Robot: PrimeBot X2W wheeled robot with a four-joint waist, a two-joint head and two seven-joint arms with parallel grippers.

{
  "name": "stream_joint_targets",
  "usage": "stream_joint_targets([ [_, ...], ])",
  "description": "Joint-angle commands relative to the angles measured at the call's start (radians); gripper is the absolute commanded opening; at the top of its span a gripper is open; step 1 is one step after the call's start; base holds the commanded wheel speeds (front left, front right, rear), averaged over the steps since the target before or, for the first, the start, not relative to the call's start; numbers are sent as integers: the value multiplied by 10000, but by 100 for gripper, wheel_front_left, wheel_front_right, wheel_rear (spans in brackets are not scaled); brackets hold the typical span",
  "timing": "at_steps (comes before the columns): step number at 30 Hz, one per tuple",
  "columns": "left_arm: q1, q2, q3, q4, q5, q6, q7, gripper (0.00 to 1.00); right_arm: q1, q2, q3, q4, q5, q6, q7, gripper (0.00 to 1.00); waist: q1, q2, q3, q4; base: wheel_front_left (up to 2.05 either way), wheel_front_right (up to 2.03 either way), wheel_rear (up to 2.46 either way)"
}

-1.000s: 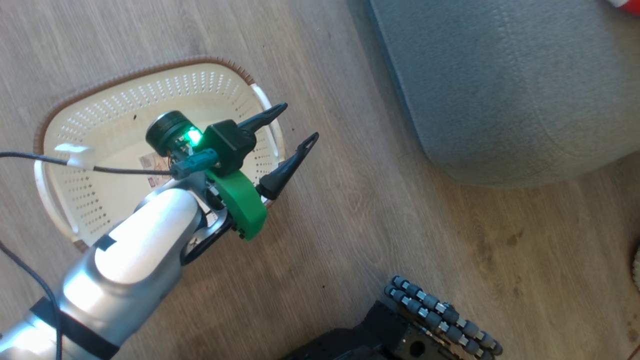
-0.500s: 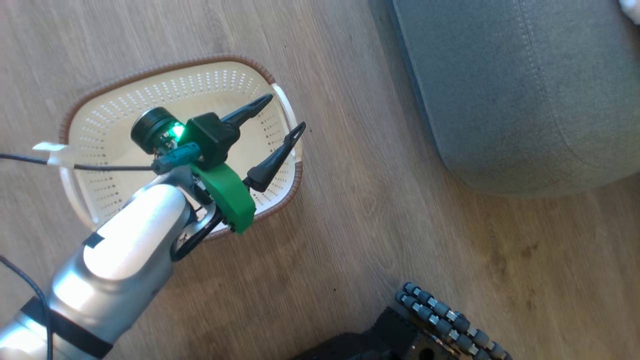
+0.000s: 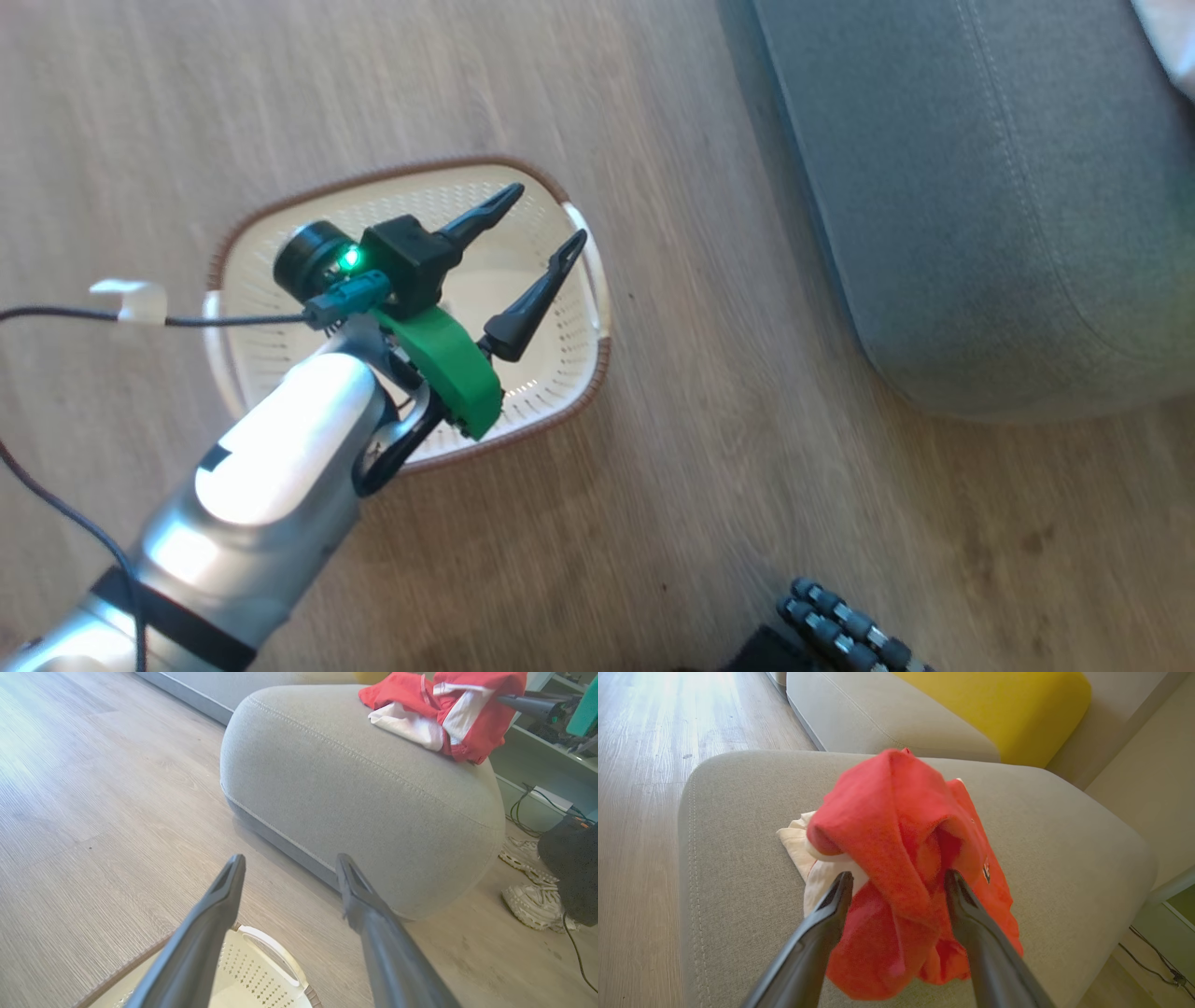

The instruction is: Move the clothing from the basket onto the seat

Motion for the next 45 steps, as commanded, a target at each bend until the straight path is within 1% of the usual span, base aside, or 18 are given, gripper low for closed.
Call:
stream_joint_targets([
  [1,67,-23,471,-257,7,0,-117,100,483,-413,-16,-553,80,-4,-125,100,1,0,-388,331,0,0,0],
  [5,444,-247,912,-230,150,-32,-119,100,1527,-196,84,-1410,140,-4,-70,100,1,0,-887,632,0,0,0],
  [11,1167,-533,1758,-45,400,-67,-120,100,2805,501,565,-2932,100,-4,279,100,1,0,-1734,1093,0,0,0],
  [17,1869,-844,2728,110,724,-88,-121,100,3492,899,1318,-3993,224,-4,480,100,1,0,-2438,1691,0,0,0],
  [23,2508,-1156,3591,-68,1089,-102,-121,100,3686,1224,2030,-4567,332,-4,398,100,1,0,-3033,2348,0,0,0],
  [30,3117,-1376,4200,-276,1365,-105,-121,100,3693,1343,2678,-4358,585,-4,57,100,1,0,-3670,3069,0,0,0],
  [35,3644,-1444,5042,-400,1783,-106,-122,100,3650,1486,3220,-4043,714,-4,-245,100,1,0,-4105,3501,0,0,0],
  [41,4279,-1560,5965,-495,2427,-106,-122,100,3620,1756,3788,-3508,854,-4,-529,100,1,0,-4489,3799,0,0,0],
  [45,4668,-1678,6547,-723,2844,-106,-122,100,3683,1949,4028,-3139,930,-4,-708,100,1,0,-4662,3848,0,0,0],
])
